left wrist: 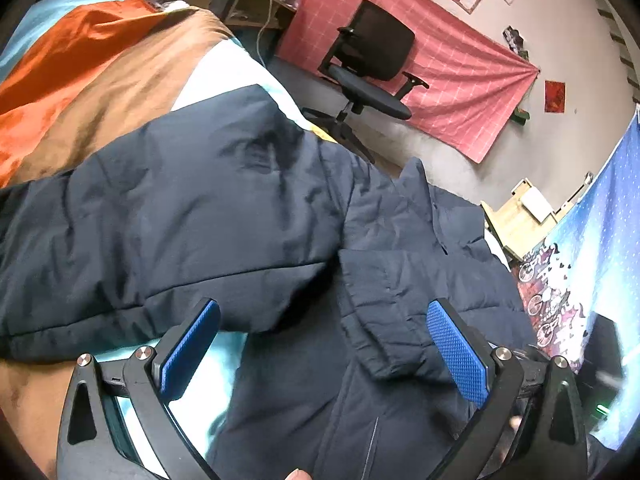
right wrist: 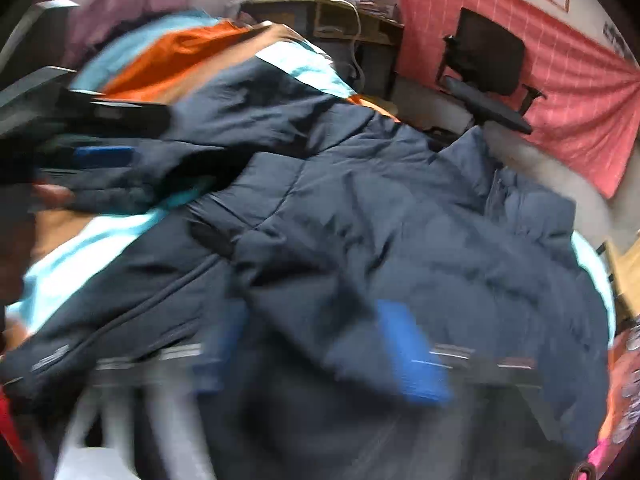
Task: Fold large clothes
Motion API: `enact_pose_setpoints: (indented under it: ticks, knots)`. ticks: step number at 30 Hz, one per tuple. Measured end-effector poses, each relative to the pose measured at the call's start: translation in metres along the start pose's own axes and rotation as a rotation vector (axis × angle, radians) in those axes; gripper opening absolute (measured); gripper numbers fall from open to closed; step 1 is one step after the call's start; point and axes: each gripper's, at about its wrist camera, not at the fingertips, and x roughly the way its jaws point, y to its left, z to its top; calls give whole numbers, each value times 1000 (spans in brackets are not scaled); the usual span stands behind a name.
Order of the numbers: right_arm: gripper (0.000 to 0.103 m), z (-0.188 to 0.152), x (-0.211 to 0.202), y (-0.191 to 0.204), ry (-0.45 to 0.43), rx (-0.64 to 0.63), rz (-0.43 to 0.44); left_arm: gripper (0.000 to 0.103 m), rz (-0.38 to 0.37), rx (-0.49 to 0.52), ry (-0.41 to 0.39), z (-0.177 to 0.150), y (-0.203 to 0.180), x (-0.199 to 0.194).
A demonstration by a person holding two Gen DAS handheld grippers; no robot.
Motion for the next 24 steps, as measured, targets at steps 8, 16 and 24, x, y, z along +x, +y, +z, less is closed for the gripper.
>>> enact_pose_setpoints:
  ticks: [8, 16, 24]
  knots:
    - [98, -41, -84, -77, -162, 98, -236, 101, 160, 125, 37, -12, -28, 51]
    - [65, -89, -52, -243, 9, 571, -376, 102, 341, 198, 77, -42, -31, 86]
    - [64, -114, -13, -259, 44, 603, -328, 102, 301, 125, 90, -55, -13, 100]
